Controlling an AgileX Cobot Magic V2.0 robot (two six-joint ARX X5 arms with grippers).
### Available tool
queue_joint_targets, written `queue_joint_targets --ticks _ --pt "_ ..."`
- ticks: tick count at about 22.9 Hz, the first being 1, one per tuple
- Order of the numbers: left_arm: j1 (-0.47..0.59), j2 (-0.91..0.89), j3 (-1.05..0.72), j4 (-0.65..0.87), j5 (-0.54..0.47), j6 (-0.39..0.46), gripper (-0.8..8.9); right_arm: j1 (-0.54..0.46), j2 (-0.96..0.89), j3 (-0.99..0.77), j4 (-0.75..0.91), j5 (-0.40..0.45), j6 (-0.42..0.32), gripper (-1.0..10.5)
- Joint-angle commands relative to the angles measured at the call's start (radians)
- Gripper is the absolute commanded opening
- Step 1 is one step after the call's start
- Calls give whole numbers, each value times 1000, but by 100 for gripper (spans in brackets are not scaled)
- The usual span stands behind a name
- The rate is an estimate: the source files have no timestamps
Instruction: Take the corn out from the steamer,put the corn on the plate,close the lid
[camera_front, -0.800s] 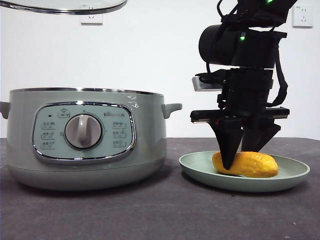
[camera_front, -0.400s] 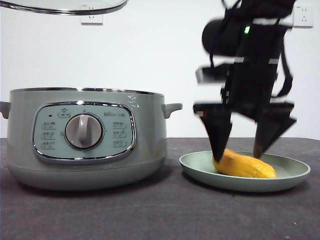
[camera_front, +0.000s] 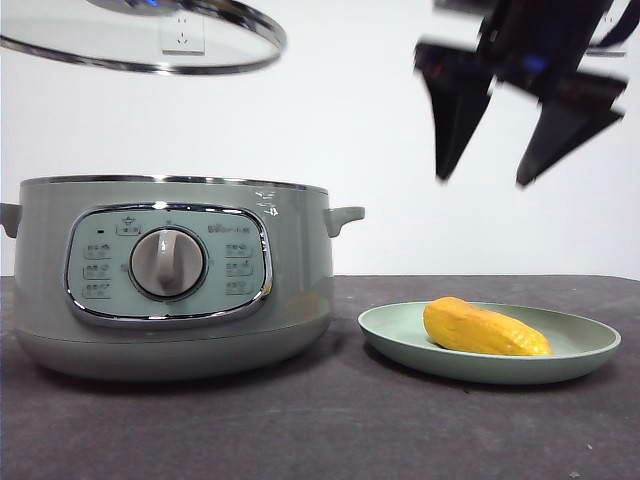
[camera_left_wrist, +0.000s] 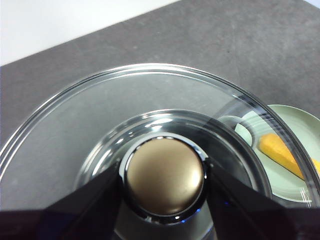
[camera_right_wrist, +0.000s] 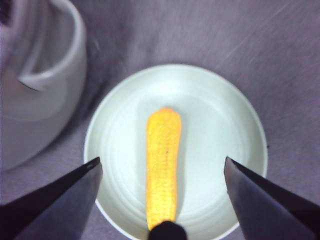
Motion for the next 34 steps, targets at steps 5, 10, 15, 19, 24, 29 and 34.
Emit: queue_joint_targets --ticks 5,10,15,19,24,29,34 --pt "-34 93 5 89 2 -29 -9 0 -113 -8 -27 18 8 407" --pt "-53 153 4 109 -5 -43 -9 0 -166 -8 -68 85 7 407" --pt "-53 166 -54 161 -8 -76 -9 -7 -188 -8 -98 85 7 407" --pt "-53 166 -106 207 -36 -85 -9 -7 -189 -8 -110 83 7 407" --pt "-53 166 -175 281 -56 -107 -9 -7 -189 -8 -116 83 7 406" --pt "-53 166 -248 348 -56 -114 -9 -7 -189 -8 -116 82 7 406" --pt "-52 166 -273 357 -137 -114 -9 -7 -189 -8 -116 82 7 406"
